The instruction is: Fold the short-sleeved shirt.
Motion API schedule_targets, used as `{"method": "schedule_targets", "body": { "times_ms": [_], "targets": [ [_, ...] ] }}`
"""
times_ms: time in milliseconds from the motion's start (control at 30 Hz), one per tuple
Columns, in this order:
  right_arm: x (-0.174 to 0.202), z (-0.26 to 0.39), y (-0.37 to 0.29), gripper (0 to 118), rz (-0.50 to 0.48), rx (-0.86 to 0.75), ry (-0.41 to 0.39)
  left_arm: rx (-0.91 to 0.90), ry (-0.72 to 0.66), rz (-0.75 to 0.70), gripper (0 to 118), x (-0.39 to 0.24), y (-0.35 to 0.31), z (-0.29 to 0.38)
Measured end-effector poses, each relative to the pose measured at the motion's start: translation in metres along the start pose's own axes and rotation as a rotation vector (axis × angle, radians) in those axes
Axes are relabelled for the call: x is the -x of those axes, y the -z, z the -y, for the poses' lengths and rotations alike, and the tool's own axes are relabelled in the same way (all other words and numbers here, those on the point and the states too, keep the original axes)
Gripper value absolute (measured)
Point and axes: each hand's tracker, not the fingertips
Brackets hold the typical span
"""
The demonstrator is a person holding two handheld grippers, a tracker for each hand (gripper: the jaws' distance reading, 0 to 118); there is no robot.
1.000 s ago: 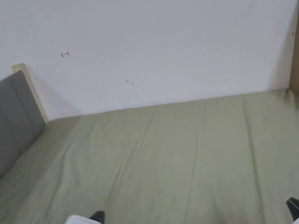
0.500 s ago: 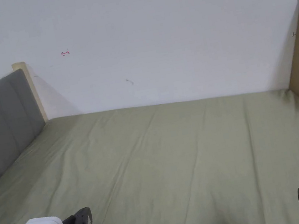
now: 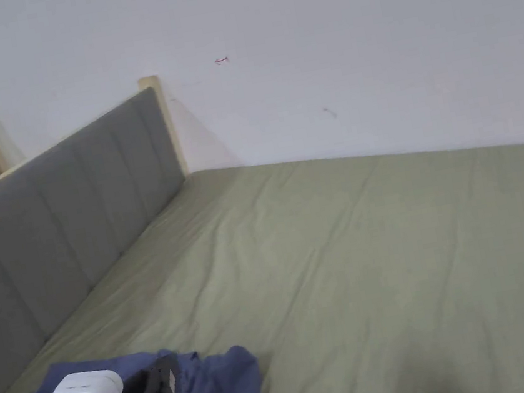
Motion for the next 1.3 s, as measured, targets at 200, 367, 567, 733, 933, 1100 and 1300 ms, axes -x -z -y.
{"method": "schedule_targets", "body": {
  "times_ms": [200, 367, 567, 733, 933, 1100, 1300],
  "targets": [
    [0.017, 0.001, 0.01, 1, -0.063, 0.024, 0.022, 0.014, -0.008, -0.035, 0, 0.024, -0.005, 0.005],
    [0.027, 0.009, 0.006, 1, -0.093, 0.046, -0.002, 0.146, -0.058, 0.005, 60, 0.07, 0.018, 0.009],
    [0.03, 0.02, 0.003, 1, -0.079, 0.128, 0.003, 0.373, -0.086, 0.033, 95, 0.107, 0.105, 0.049],
    [0.021, 0.025, 0.003, 1, -0.05, 0.177, -0.003, 0.549, -0.109, 0.073, 95, 0.118, 0.189, 0.101],
    [0.01, 0.027, 0.005, 1, -0.007, 0.217, -0.031, 0.741, -0.123, -0.008, 78, 0.124, 0.241, 0.149],
    [0.005, 0.03, 0.004, 1, -0.003, 0.232, -0.009, 0.707, -0.072, 0.025, 40, 0.117, 0.232, 0.139],
    [0.0, 0.027, -0.005, 1, -0.016, 0.229, 0.014, 0.65, -0.213, 0.005, 9, 0.132, 0.228, 0.112]
  ]
}}
